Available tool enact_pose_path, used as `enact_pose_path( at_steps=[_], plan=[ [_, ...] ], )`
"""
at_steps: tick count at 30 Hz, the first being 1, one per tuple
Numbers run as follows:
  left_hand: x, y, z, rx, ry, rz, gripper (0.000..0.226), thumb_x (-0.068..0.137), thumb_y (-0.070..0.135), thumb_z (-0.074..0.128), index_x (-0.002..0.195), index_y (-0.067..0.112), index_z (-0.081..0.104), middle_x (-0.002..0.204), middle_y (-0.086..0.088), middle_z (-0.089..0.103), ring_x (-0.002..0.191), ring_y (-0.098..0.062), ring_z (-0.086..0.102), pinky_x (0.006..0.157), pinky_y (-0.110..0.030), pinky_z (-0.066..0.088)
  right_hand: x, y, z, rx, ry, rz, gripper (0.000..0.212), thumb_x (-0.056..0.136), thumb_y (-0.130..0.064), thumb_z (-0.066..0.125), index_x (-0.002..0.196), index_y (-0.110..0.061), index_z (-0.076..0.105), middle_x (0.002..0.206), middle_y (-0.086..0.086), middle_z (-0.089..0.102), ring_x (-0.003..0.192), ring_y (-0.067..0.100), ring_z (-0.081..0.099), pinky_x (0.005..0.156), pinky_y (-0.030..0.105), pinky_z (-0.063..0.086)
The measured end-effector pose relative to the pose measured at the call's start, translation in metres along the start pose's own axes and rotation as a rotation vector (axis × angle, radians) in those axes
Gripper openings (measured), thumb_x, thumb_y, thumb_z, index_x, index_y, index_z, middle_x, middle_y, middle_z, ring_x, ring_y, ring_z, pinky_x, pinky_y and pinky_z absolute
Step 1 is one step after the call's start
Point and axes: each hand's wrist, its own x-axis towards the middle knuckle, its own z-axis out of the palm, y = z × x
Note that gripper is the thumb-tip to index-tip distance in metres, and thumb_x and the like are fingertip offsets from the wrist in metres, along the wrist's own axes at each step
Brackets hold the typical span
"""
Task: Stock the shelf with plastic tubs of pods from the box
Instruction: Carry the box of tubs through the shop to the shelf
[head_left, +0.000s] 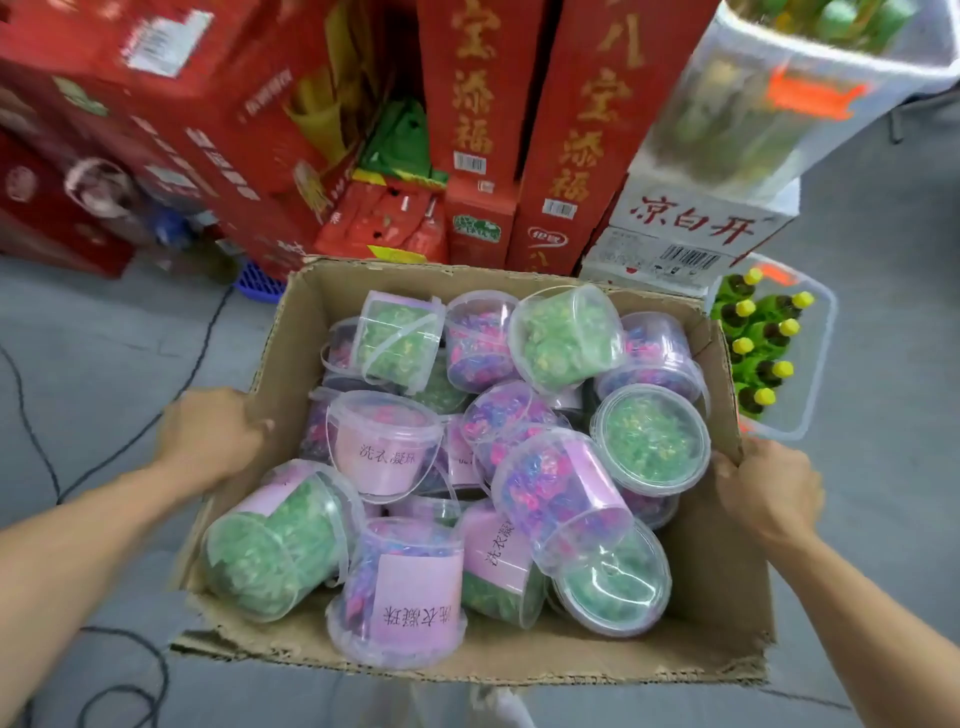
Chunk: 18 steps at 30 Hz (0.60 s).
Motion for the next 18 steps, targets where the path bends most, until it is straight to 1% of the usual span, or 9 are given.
enact_pose_path(
  at_steps=[1, 2, 3, 4, 6, 10, 13, 16, 18],
  plan=[
    [-0.007, -0.007, -0.018, 0.000, 0.006, -0.015, 0.028, 0.084, 0.034, 0.060, 0.071, 0.010, 0.065, 0.079, -0.018, 0.066, 0.080, -0.036, 0.059, 0.058, -0.030, 0.039, -0.009, -0.008, -0.019, 0.002, 0.010, -0.009, 0.013, 0.086, -0.023, 0.059, 0.085, -0.011, 0.065, 0.085, 0.025, 0.060, 0.090, 0.045, 0.056, 0.074, 0.040, 0.043],
    [-0.013, -0.014, -0.035, -0.012, 0.013, -0.029, 0.028, 0.084, 0.033, 0.062, 0.070, 0.010, 0.064, 0.077, -0.018, 0.065, 0.082, -0.037, 0.059, 0.059, -0.030, 0.040, -0.017, -0.017, -0.037, 0.008, 0.018, -0.018, 0.013, 0.085, -0.022, 0.059, 0.074, -0.015, 0.061, 0.078, 0.022, 0.056, 0.088, 0.045, 0.056, 0.072, 0.039, 0.042],
    [-0.019, -0.021, -0.053, -0.028, 0.022, -0.045, 0.028, 0.084, 0.033, 0.063, 0.066, 0.011, 0.063, 0.075, -0.018, 0.064, 0.082, -0.037, 0.059, 0.060, -0.031, 0.042, -0.026, -0.026, -0.054, 0.019, 0.028, -0.022, 0.021, 0.085, -0.021, 0.059, 0.065, -0.017, 0.054, 0.072, 0.018, 0.050, 0.085, 0.044, 0.055, 0.069, 0.038, 0.040],
    [-0.023, -0.028, -0.068, -0.036, 0.034, -0.048, 0.028, 0.083, 0.032, 0.063, 0.065, 0.011, 0.063, 0.076, -0.018, 0.065, 0.083, -0.037, 0.059, 0.061, -0.032, 0.044, -0.034, -0.035, -0.070, 0.019, 0.047, -0.038, 0.027, 0.085, -0.022, 0.059, 0.061, -0.018, 0.048, 0.070, 0.014, 0.046, 0.082, 0.042, 0.054, 0.068, 0.036, 0.039],
    [-0.031, -0.043, -0.099, -0.055, 0.046, -0.062, 0.025, 0.083, 0.030, 0.063, 0.069, 0.009, 0.065, 0.082, -0.020, 0.067, 0.086, -0.038, 0.060, 0.062, -0.032, 0.042, -0.046, -0.050, -0.099, 0.010, 0.078, -0.078, 0.025, 0.085, -0.023, 0.059, 0.063, -0.019, 0.048, 0.071, 0.013, 0.047, 0.076, 0.039, 0.052, 0.066, 0.036, 0.040],
    [-0.046, -0.070, -0.153, -0.052, 0.106, -0.054, 0.039, 0.082, 0.028, 0.064, 0.051, 0.013, 0.044, 0.076, -0.020, 0.065, 0.080, -0.038, 0.059, 0.061, -0.033, 0.041, -0.063, -0.084, -0.142, 0.010, 0.134, -0.153, 0.017, 0.086, -0.023, 0.059, 0.071, -0.015, 0.058, 0.070, 0.013, 0.050, 0.069, 0.032, 0.046, 0.065, 0.035, 0.041],
    [-0.060, -0.086, -0.191, -0.026, 0.129, -0.066, 0.039, 0.085, 0.025, 0.061, 0.054, 0.009, 0.044, 0.081, -0.021, 0.067, 0.081, -0.037, 0.059, 0.059, -0.031, 0.032, -0.070, -0.112, -0.167, 0.017, 0.163, -0.196, 0.016, 0.086, -0.024, 0.060, 0.074, -0.014, 0.062, 0.071, 0.012, 0.052, 0.069, 0.031, 0.047, 0.068, 0.036, 0.044],
    [-0.072, -0.110, -0.218, -0.051, 0.152, -0.115, 0.037, 0.082, 0.027, 0.061, 0.051, 0.015, 0.046, 0.075, -0.015, 0.065, 0.072, -0.032, 0.054, 0.060, -0.031, 0.041, -0.077, -0.139, -0.189, 0.001, 0.171, -0.280, 0.017, 0.085, -0.025, 0.060, 0.077, -0.010, 0.065, 0.078, 0.017, 0.058, 0.075, 0.036, 0.054, 0.071, 0.039, 0.047],
    [-0.083, -0.127, -0.230, -0.064, 0.168, -0.155, 0.034, 0.082, 0.034, 0.057, 0.056, 0.012, 0.054, 0.072, -0.014, 0.064, 0.070, -0.031, 0.053, 0.062, -0.031, 0.045, -0.081, -0.157, -0.203, -0.013, 0.171, -0.340, 0.018, 0.084, -0.025, 0.059, 0.082, -0.009, 0.066, 0.086, 0.022, 0.062, 0.083, 0.041, 0.058, 0.072, 0.039, 0.046]
  ],
)
